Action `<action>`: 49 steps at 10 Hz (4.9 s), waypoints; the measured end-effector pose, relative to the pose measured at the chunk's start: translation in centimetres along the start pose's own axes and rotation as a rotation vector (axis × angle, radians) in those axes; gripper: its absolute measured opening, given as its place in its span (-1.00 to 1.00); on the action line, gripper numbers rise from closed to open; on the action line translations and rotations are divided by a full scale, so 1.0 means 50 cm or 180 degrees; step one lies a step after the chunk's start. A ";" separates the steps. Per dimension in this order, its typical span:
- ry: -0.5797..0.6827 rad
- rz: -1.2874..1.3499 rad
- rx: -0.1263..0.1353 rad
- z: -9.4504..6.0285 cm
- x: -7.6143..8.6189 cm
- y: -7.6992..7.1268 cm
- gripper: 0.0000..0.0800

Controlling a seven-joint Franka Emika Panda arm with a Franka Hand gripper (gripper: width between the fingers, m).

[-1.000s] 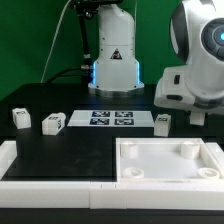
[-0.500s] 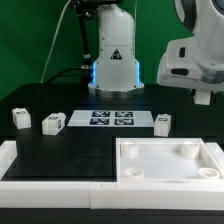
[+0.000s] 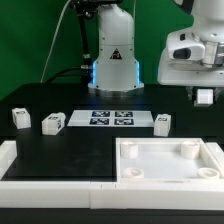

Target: Assemble one leg

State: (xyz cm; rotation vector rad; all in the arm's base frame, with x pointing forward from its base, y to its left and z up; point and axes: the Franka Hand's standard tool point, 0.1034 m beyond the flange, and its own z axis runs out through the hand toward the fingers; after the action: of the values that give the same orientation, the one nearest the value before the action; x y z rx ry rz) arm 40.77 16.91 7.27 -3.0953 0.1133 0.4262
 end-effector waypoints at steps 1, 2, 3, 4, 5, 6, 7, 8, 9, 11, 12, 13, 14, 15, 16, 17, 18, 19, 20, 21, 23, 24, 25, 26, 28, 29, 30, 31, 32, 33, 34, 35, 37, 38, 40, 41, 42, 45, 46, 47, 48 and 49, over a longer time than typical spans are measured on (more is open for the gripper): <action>0.0283 -0.0105 -0.0027 -0.021 0.009 0.001 -0.28; 0.0445 -0.0176 -0.0030 -0.043 0.018 0.000 -0.28; 0.0725 -0.0248 0.0018 -0.066 0.036 -0.009 -0.28; 0.0972 -0.0271 0.0092 -0.080 0.043 -0.021 -0.28; 0.1300 -0.0267 0.0236 -0.075 0.038 -0.037 -0.28; 0.1516 -0.0294 0.0354 -0.070 0.026 -0.049 -0.28; 0.1604 -0.0331 0.0402 -0.068 0.020 -0.058 -0.28; 0.1559 -0.0381 0.0360 -0.067 0.024 -0.053 -0.28; 0.1588 -0.0608 0.0289 -0.074 0.043 -0.044 -0.28; 0.1710 -0.0942 0.0152 -0.104 0.116 -0.001 -0.28; 0.1782 -0.1027 0.0117 -0.124 0.148 0.007 -0.28; 0.1826 -0.1041 0.0122 -0.136 0.163 0.001 -0.28; 0.1819 -0.1044 0.0123 -0.132 0.159 0.000 -0.28; 0.1816 -0.1043 0.0123 -0.131 0.159 0.001 -0.28; 0.1816 -0.1044 0.0123 -0.131 0.159 0.000 -0.28; 0.1815 -0.1043 0.0122 -0.130 0.159 0.001 -0.28; 0.1817 -0.1165 0.0075 -0.132 0.168 0.006 -0.28; 0.1877 -0.1320 -0.0009 -0.153 0.216 0.027 -0.28; 0.1963 -0.1382 -0.0061 -0.178 0.267 0.047 -0.28; 0.2013 -0.1417 -0.0090 -0.191 0.302 0.060 -0.28; 0.2015 -0.1417 -0.0111 -0.201 0.351 0.071 -0.28; 0.2060 -0.1475 -0.0126 -0.203 0.364 0.068 -0.28; 0.2182 -0.1468 -0.0118 -0.204 0.364 0.069 -0.28; 0.2149 -0.1470 -0.0119 -0.199 0.361 0.069 -0.28; 0.2634 -0.1362 -0.0080 -0.215 0.369 0.084 -0.28; 0.2859 -0.1141 -0.0022 -0.200 0.354 0.111 -0.28; 0.2850 -0.1051 0.0024 -0.183 0.357 0.115 -0.28; 0.2816 -0.1007 0.0054 -0.180 0.365 0.108 -0.28; 0.2829 -0.0981 0.0070 -0.180 0.375 0.100 -0.28; 0.2801 -0.0958 0.0089 -0.171 0.389 0.093 -0.28; 0.2815 -0.0957 0.0104 -0.163 0.402 0.086 -0.28; 0.2803 -0.0982 0.0117 -0.143 0.416 0.073 -0.28; 0.2834 -0.0966 0.0128 -0.117 0.439 0.059 -0.28; 0.2808 -0.0931 0.0131 -0.116 0.441 0.059 -0.28; 0.2810 -0.0932 0.0124 -0.114 0.440 0.060 -0.28; 0.2833 -0.0939 0.0111 -0.110 0.442 0.063 -0.28; 0.2881 -0.0952 0.0102 -0.110 0.444 0.063 -0.28; 0.2862 -0.0951 0.0102 -0.109 0.442 0.063 -0.28; 0.2830 -0.0951 0.0105 -0.110 0.443 0.063 -0.28; 0.2821 -0.0952 0.0105 -0.109 0.443 0.063 -0.28; 0.2786 -0.0954 0.0106 -0.104 0.442 0.064 -0.11; 0.2786 -0.0954 0.0106 -0.104 0.442 0.064 0.23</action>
Offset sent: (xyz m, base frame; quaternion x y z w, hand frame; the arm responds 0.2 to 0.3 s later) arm 0.0255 -0.0016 0.0272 -0.0227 0.1765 -0.0358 0.9834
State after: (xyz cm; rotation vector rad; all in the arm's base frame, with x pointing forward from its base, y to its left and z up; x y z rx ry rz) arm 63.13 12.07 6.27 -2.9296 -0.3254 -0.9192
